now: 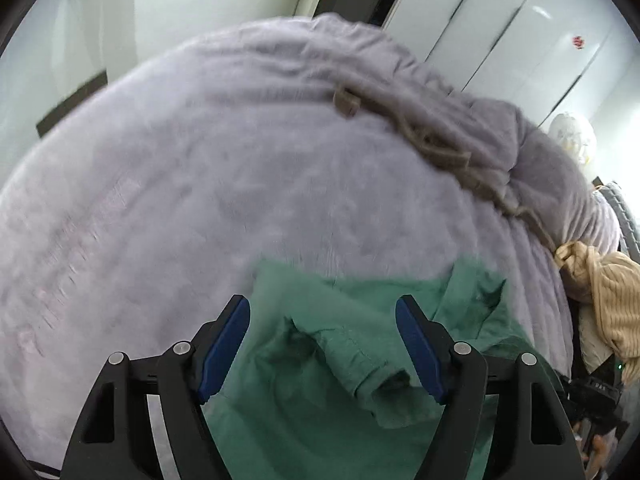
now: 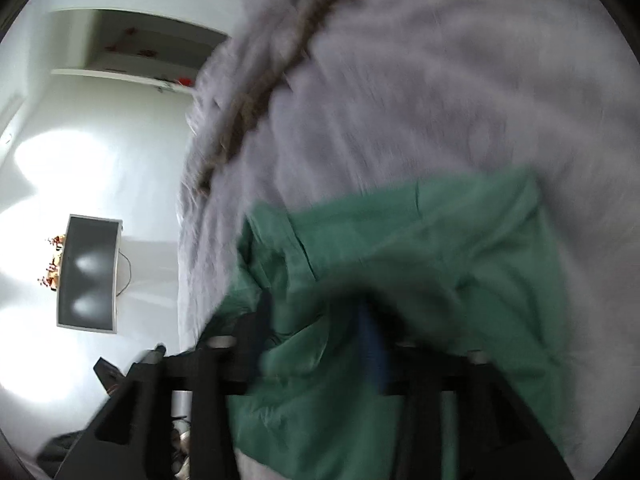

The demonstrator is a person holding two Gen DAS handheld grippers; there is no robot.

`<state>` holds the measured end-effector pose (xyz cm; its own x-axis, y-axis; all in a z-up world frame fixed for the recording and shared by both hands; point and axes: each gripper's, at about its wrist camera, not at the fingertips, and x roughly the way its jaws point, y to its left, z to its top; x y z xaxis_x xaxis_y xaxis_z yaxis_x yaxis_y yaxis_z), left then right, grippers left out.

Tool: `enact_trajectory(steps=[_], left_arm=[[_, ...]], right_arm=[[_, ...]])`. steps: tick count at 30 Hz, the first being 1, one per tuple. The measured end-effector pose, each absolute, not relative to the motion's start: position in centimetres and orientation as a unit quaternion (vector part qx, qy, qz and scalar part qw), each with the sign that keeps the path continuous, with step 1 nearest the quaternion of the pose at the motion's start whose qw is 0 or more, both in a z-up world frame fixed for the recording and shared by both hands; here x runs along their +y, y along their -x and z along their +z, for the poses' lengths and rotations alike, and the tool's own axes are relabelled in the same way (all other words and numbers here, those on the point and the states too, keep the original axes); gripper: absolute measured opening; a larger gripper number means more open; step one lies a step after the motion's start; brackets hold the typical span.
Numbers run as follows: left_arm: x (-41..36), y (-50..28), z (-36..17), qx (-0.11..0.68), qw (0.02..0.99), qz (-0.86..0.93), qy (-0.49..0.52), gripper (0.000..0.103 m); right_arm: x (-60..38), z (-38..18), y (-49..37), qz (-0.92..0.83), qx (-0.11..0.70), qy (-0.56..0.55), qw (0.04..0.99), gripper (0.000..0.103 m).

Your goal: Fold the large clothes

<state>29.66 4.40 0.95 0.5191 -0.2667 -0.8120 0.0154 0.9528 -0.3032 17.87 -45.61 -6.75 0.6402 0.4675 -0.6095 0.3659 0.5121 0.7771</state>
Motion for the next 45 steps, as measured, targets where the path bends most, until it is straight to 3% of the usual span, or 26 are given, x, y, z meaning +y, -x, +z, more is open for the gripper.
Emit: enact_trajectory(steps=[5, 13, 14, 15, 16, 20, 21, 22, 23, 26, 29, 32, 33, 36, 41, 45], left_arm=[[3.3, -28.7, 1.4, 0.485, 0.865, -0.104, 0.074, 0.076], [-0.5, -28.4, -2.5, 0.501, 0.857, -0.118, 0.002, 0.076], [-0.9, -28.9, -2.9, 0.499, 0.860, -0.104, -0.006, 0.076], [-1.1, -29.5, -3.3, 0.499, 0.861, -0.096, -0.008, 0.076], [-1.3, -30.4, -3.9, 0.503, 0.860, -0.086, -0.005, 0.076], [-1.5, -32.6, -5.3, 0.518, 0.853, -0.067, 0.010, 0.076], [-1.7, -33.0, -5.5, 0.521, 0.851, -0.067, 0.012, 0.058], [-1.9, -33.1, -5.7, 0.526, 0.847, -0.070, 0.005, 0.022], [-2.1, -33.3, -5.8, 0.530, 0.845, -0.068, -0.006, 0.018], [-1.9, -33.2, -6.1, 0.518, 0.853, -0.061, -0.024, 0.016], [-0.5, -33.6, -6.7, 0.524, 0.851, -0.039, -0.012, 0.017], [0.9, -33.0, -6.0, 0.525, 0.850, -0.044, 0.012, 0.017], [1.3, -32.5, -5.5, 0.524, 0.850, -0.053, 0.005, 0.020], [2.3, -30.7, -4.0, 0.513, 0.856, -0.067, -0.008, 0.095], [4.6, -26.5, -2.2, 0.512, 0.850, -0.120, 0.001, 0.095], [5.8, -23.5, -3.0, 0.541, 0.824, -0.169, 0.009, 0.095]], right_arm=[[-46.4, -4.2, -16.2, -0.032, 0.424, -0.396, 0.814, 0.073], [-45.9, -8.1, -16.9, -0.069, 0.495, -0.303, 0.812, 0.071], [-46.0, -8.8, -17.5, -0.078, 0.504, -0.295, 0.808, 0.059], [-46.0, -9.2, -17.9, -0.082, 0.512, -0.293, 0.803, 0.021], [-46.0, -9.7, -18.2, -0.081, 0.522, -0.294, 0.796, 0.003], [-44.8, -7.7, -18.0, -0.062, 0.504, -0.264, 0.820, 0.004], [-44.6, -6.9, -17.8, -0.062, 0.496, -0.249, 0.829, 0.004], [-44.7, -6.7, -17.8, -0.065, 0.494, -0.243, 0.832, 0.004], [-45.2, -6.9, -17.8, -0.074, 0.495, -0.238, 0.832, 0.004], [-47.3, -10.2, -18.2, -0.098, 0.525, -0.263, 0.804, 0.006], [-48.6, -12.5, -17.3, -0.105, 0.522, -0.323, 0.783, 0.015], [-48.7, -11.6, -15.8, -0.126, 0.504, -0.351, 0.779, 0.041], [-48.4, -10.9, -15.1, -0.129, 0.500, -0.353, 0.780, 0.045], [-46.7, -8.1, -12.7, -0.123, 0.475, -0.358, 0.794, 0.046], [-40.2, -5.2, -9.8, -0.015, 0.466, -0.398, 0.790, 0.048], [-31.7, -6.8, -8.6, 0.106, 0.492, -0.456, 0.734, 0.048]])
